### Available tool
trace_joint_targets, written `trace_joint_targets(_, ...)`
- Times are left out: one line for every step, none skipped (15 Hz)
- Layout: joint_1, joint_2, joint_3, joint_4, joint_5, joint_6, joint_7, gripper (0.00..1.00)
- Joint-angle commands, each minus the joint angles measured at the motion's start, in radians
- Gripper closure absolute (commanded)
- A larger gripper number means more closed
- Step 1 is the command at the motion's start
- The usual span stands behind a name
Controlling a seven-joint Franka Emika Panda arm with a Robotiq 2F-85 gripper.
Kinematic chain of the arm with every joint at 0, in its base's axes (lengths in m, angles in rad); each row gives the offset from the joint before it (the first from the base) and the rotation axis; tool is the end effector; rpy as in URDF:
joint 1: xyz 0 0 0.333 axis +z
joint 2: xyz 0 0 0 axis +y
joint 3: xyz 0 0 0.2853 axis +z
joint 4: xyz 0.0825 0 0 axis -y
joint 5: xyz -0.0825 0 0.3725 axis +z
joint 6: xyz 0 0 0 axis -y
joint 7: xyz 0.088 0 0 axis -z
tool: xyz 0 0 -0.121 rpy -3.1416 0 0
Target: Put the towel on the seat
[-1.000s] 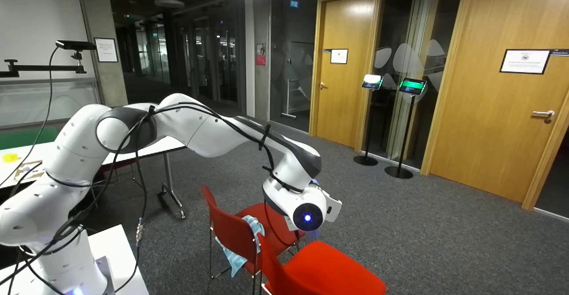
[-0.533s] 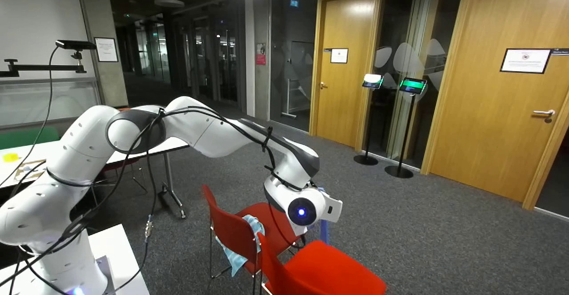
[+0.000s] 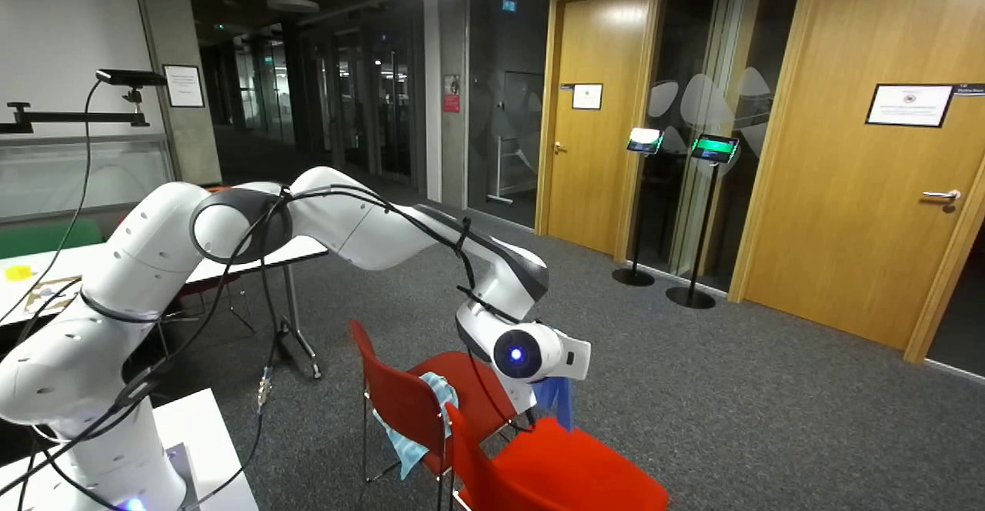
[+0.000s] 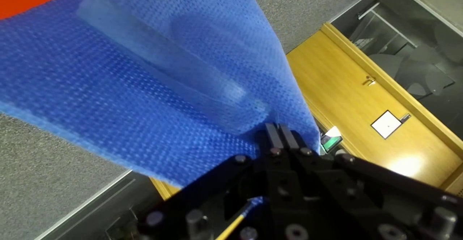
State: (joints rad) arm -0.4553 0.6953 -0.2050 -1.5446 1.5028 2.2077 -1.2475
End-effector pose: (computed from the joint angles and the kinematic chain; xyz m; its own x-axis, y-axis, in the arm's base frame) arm 0.5920 -0.3759 0.2441 0.6193 -0.4907 0.6129 -0.0317 -0.7957 -0.6049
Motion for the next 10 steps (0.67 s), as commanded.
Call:
trace_joint_targets(0.012, -0.015, -0.015, -0.011, -0.012, 0.029, -0.016, 0.66)
trace_joint_targets(0.011, -0.014, -0.015, -0.012, -0.011, 0.028, -0.016, 0.56)
trace_joint_targets(0.01, -0.013, -0.015, -0.012, -0.013, 0.024, -0.013, 0.49)
trace_joint_targets(0.01, -0.012, -0.015, -0.012, -0.013, 0.023, -0.012, 0.4)
trace_joint_targets(0.009, -0.011, -0.014, -0.013, -0.014, 0.02, -0.009, 0.34)
trace_joint_targets(0.008, -0.011, -0.014, -0.013, -0.013, 0.018, -0.009, 0.27)
trace_joint_targets(0.008, -0.01, -0.014, -0.014, -0.012, 0.017, -0.008, 0.19)
trace_joint_targets(0.007, -0.01, -0.014, -0.015, -0.012, 0.017, -0.007, 0.12)
trace_joint_targets(0.006, -0.01, -0.014, -0.015, -0.012, 0.015, -0.006, 0.04)
trace_joint_targets(0.006, -0.011, -0.014, -0.016, -0.012, 0.015, -0.006, 0.01)
